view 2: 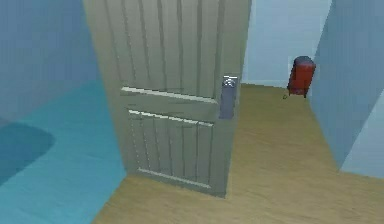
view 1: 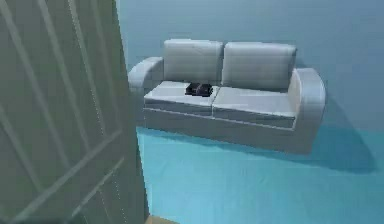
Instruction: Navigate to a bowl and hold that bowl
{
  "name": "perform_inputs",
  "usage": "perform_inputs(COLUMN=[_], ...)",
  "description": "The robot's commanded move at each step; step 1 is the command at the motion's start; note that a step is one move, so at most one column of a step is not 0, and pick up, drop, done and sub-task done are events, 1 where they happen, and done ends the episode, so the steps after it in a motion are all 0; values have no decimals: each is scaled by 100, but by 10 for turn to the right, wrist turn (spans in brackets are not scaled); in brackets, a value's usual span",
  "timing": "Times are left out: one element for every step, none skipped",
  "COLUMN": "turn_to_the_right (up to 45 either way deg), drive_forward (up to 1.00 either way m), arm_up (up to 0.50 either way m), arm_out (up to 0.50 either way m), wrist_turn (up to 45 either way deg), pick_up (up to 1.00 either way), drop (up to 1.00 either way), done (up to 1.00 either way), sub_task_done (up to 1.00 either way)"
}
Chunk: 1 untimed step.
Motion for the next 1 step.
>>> perform_inputs(turn_to_the_right=[0], drive_forward=[100], arm_up=[0], arm_out=[0], wrist_turn=[0], pick_up=[0], drop=[0], done=[0], sub_task_done=[0])
